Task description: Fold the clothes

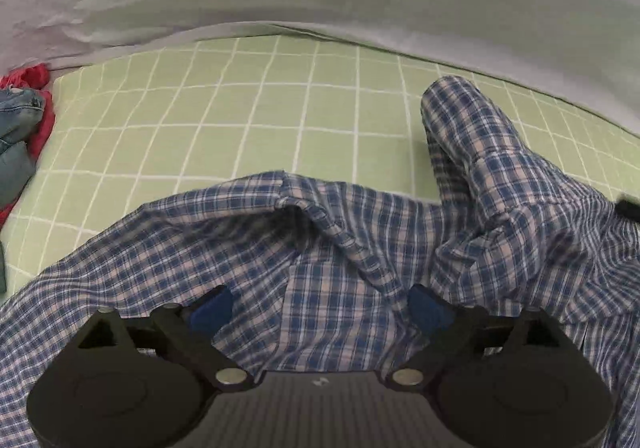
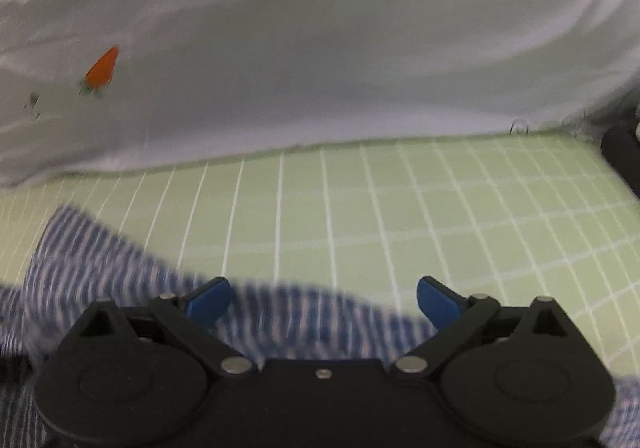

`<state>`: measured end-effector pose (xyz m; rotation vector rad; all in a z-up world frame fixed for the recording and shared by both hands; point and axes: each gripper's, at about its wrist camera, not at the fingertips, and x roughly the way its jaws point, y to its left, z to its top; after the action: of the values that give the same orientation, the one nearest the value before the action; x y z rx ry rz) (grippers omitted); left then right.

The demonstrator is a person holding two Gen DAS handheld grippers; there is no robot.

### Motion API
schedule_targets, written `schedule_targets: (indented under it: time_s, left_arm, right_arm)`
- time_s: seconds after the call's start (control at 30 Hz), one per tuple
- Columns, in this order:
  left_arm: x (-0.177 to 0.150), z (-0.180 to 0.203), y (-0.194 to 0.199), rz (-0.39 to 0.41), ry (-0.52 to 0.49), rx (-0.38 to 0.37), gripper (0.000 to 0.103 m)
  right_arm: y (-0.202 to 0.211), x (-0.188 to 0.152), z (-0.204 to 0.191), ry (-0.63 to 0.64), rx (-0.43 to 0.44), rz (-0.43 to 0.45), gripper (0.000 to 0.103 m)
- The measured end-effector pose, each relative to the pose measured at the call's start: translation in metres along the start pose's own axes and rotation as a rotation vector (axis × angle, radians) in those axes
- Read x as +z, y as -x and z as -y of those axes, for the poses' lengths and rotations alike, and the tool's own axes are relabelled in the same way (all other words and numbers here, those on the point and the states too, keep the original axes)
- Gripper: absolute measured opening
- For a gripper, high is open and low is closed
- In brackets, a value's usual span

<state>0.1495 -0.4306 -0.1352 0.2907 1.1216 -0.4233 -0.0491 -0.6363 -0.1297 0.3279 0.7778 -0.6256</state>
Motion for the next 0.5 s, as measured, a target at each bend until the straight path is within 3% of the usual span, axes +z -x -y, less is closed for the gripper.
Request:
schedule_targets:
  time_s: [0.1, 0.27, 0.5]
  left_arm:
    - [0.0, 0.0, -0.001, -0.002, -0.006, 0.0, 0.097]
    - [0.0, -0.004, 0.0, -0.013, -0.01, -0.005, 0.099]
    - [-0.002, -0.012, -0.004, -0.03, -0.013, -0.011, 0.103]
  right_arm:
    - [-0.011, 0.016, -0.006, 0.031, -0.017, 0.015, 0.103]
    - [-0.042, 0.015, -0.021, 0.127, 0.019, -0.081, 0.103]
    - [-0.003, -0.022, -0.03, 0.186, 0.025, -0.092, 0.103]
